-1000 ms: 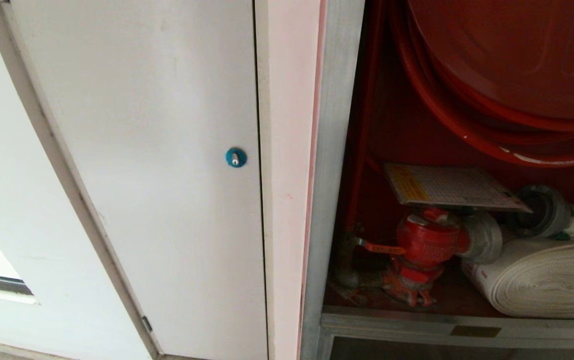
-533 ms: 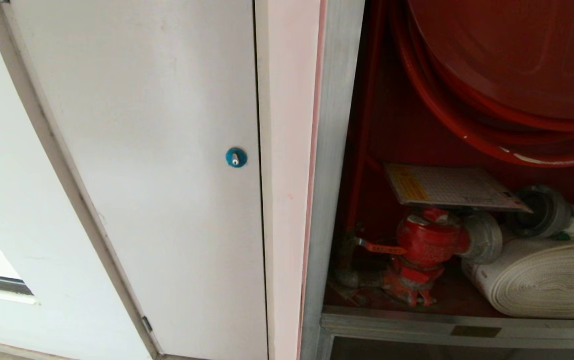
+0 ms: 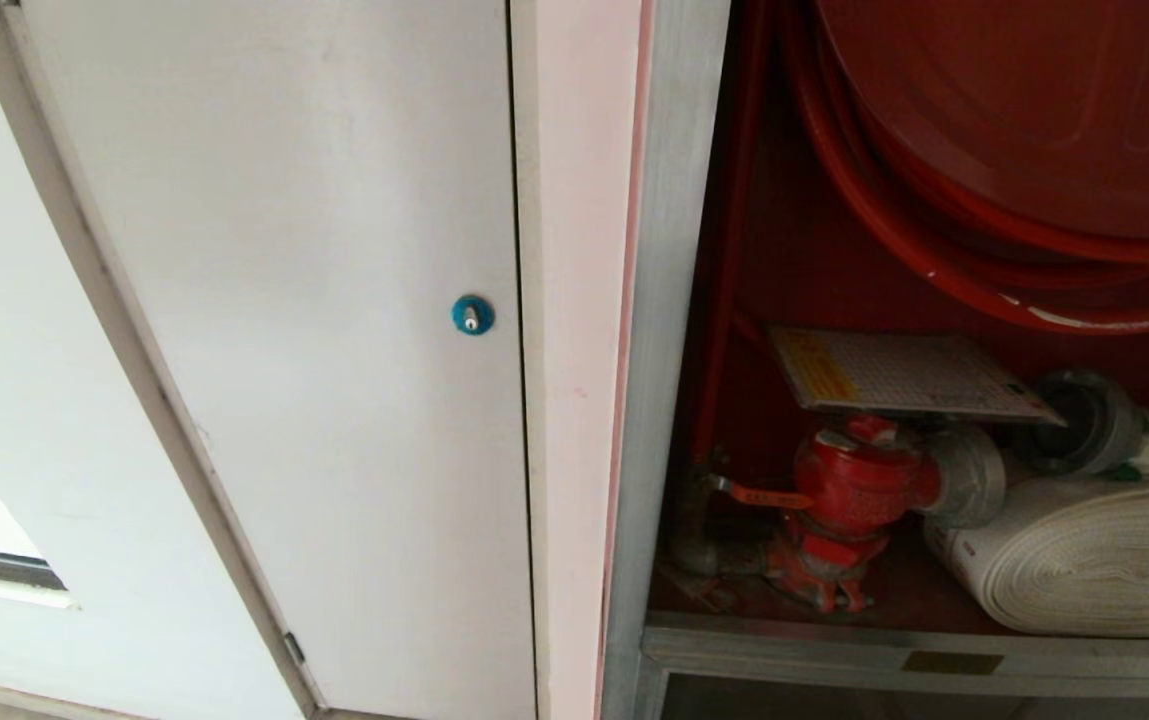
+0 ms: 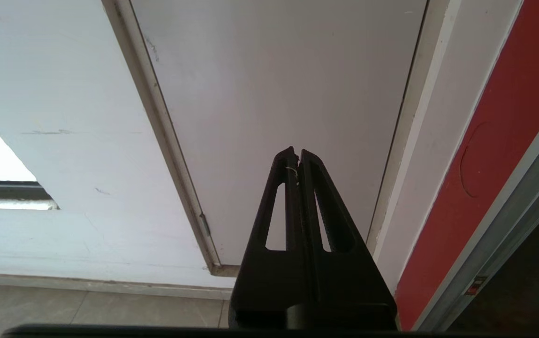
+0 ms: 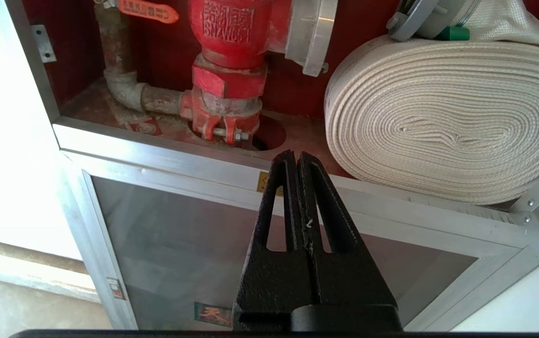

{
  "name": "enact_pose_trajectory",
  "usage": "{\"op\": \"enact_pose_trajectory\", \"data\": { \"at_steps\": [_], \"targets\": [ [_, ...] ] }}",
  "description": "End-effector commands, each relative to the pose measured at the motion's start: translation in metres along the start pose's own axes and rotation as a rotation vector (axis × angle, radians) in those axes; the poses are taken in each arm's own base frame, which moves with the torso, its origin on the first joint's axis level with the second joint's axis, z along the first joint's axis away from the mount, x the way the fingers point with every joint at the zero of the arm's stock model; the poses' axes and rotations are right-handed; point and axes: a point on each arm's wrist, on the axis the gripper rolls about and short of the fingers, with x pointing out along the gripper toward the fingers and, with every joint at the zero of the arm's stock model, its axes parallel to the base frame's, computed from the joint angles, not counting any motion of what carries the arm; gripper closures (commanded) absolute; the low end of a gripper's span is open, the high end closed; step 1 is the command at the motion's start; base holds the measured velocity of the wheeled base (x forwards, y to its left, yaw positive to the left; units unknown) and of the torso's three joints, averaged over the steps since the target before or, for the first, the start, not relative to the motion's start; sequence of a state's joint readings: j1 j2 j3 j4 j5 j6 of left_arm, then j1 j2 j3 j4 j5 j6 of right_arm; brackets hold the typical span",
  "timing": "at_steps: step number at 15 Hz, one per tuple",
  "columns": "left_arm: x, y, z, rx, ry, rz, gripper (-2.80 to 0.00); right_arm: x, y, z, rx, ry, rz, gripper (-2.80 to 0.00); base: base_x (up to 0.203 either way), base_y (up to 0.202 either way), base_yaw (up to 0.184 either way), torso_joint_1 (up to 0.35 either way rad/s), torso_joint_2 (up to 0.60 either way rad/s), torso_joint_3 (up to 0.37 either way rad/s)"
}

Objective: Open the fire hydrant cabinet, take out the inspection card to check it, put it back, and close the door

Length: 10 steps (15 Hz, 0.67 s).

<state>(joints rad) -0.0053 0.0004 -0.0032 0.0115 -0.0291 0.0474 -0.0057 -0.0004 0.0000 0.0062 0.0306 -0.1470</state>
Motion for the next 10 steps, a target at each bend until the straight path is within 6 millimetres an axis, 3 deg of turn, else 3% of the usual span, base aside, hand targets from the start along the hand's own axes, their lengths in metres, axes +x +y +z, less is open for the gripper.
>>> {"op": "enact_pose_trajectory", "data": {
  "at_steps": [1, 8, 10],
  "targets": [
    [0.0001, 0.0, -0.0001, 0.0, 0.002, 0.0, 0.0, -0.0001, 0.0, 0.0, 0.0, -0.001, -0.001, 0.0, 0.0, 0.0, 0.0, 0.0, 0.0, 0.0],
    [0.0001, 0.0, 0.0, 0.0, 0.002, 0.0, 0.0, -0.0001, 0.0, 0.0, -0.005, -0.001, 0.001, 0.0, 0.0, 0.0, 0.0, 0.0, 0.0, 0.0],
    [0.0001, 0.0, -0.0001, -0.003, 0.002, 0.001, 0.0, -0.0001, 0.0, 0.0, 0.0, -0.001, -0.001, 0.0, -0.117, 0.0, 0.0, 0.016, 0.01, 0.003]
  ]
}}
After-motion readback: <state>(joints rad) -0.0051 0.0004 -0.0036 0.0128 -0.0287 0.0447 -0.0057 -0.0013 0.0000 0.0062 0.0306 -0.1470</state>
